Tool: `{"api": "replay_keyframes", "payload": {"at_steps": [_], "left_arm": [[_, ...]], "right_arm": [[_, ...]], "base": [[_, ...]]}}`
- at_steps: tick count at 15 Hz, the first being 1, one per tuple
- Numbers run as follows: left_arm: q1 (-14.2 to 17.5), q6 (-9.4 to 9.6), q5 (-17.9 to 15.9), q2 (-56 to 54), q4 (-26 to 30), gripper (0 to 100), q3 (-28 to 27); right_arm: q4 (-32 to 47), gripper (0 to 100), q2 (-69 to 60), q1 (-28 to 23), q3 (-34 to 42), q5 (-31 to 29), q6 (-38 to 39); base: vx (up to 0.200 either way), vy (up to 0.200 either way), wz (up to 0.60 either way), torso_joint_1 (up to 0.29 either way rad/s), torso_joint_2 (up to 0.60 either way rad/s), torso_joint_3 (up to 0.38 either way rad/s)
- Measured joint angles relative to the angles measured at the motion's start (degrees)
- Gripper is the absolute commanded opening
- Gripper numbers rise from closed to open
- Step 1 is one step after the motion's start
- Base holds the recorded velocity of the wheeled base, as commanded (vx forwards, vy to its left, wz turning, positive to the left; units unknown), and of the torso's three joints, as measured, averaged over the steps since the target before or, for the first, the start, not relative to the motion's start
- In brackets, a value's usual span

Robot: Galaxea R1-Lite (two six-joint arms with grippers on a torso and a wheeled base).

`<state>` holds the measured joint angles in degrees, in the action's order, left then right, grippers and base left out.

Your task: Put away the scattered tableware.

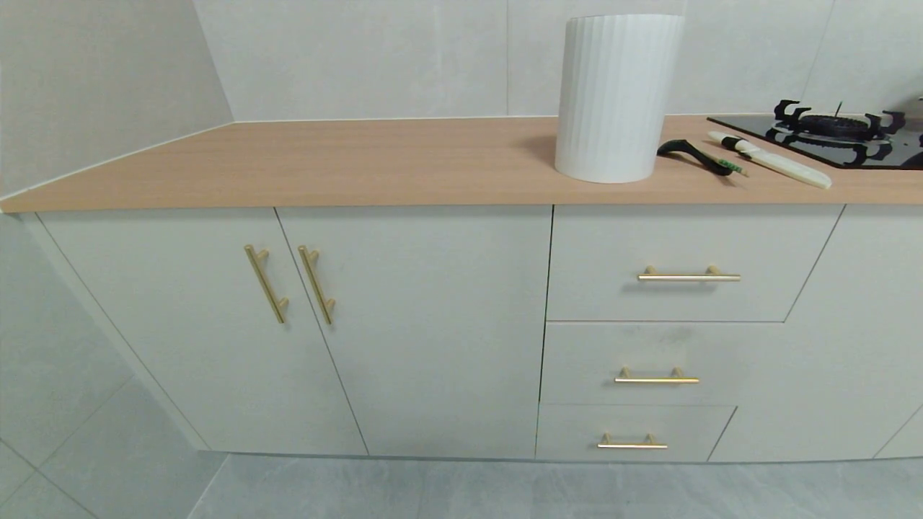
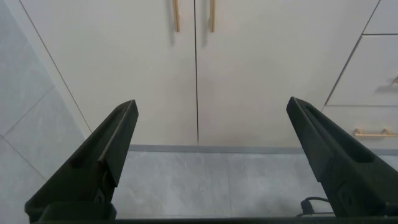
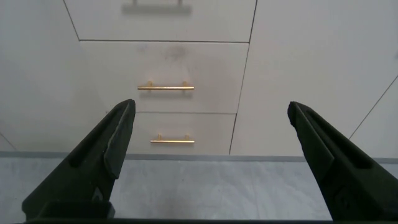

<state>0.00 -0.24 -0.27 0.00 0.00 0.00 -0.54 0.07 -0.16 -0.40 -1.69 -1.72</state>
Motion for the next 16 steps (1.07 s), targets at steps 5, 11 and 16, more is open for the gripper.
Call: {"api": "replay_keyframes", "payload": {"at_steps": [5,11,16], "left_arm": [[0.00,0.00,0.02,0.00,0.00,100,0.00],[0.00,0.00,0.00,0.00,0.00,100,0.00],[0.00,0.04,0.00,0.00,0.00,100,-0.02]], "right_arm": [[2.72,100,11.23,4.29,-9.24,4.45,0.30],[0.67,100,46.89,10.63,-18.77,6.64,0.24],[-14.57,100,81.48,11.57,-29.64,5.81,0.68]], "base": [[0.000,0.000,0.00,0.000,0.00,0.000],[0.000,0.000,0.00,0.000,0.00,0.000],[0.000,0.000,0.00,0.000,0.00,0.000]]}}
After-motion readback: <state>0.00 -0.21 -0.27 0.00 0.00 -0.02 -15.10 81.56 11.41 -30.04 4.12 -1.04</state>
